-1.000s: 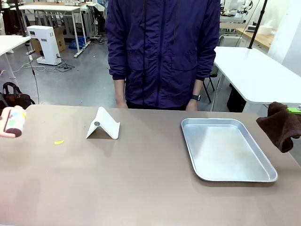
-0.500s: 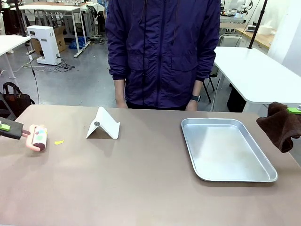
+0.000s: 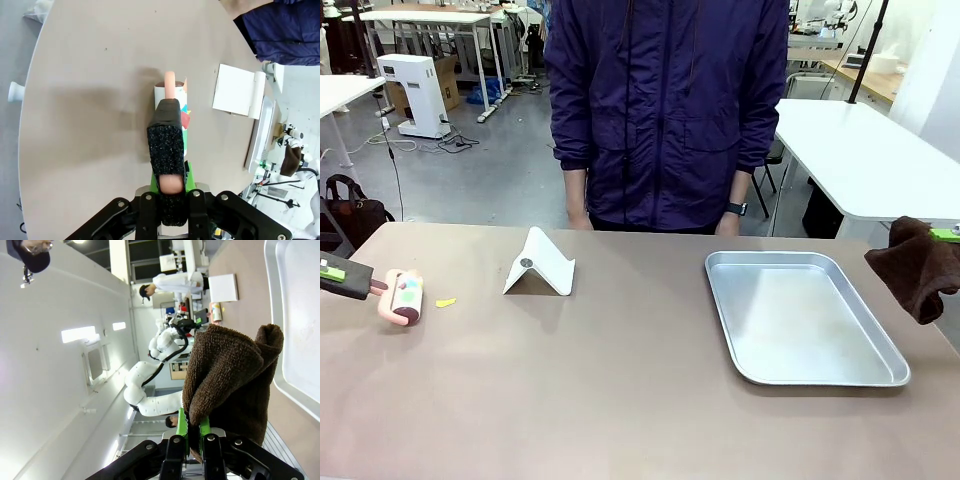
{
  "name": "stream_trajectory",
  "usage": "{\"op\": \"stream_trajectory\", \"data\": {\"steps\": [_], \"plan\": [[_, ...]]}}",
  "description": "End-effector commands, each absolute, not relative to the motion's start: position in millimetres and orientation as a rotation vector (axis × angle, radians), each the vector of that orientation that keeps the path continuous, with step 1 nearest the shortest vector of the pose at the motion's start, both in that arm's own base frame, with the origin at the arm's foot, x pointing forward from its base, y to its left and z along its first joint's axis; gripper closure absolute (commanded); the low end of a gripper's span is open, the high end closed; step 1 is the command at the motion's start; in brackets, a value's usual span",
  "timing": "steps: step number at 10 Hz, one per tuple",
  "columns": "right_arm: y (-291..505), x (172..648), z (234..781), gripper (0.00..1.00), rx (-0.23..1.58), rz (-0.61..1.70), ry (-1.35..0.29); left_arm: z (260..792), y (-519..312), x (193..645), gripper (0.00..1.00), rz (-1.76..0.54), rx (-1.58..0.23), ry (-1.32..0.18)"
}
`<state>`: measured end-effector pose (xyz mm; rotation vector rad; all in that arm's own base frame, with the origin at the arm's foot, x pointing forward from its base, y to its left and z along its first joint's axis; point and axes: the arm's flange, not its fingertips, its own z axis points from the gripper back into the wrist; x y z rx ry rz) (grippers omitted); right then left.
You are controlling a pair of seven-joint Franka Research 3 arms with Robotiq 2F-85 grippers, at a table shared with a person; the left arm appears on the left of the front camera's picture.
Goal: Clean the surface of the table.
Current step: Clean the area not pointed to by the person.
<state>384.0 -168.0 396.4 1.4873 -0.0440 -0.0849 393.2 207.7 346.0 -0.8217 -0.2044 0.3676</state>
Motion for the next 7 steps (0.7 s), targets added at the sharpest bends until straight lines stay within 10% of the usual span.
{"op": "stream_trajectory", "data": {"steps": [1, 7], "plan": [[-165.5, 384.8, 400.6, 0.90, 1.492, -0.083, -0.045, 340.1, 194.5, 397.3, 0.80, 0.368, -0.797, -0.158], [-165.5, 384.8, 400.6, 0.90, 1.492, -0.083, -0.045, 314.3, 146.8, 446.8, 0.80, 0.295, -0.759, -0.008]]}}
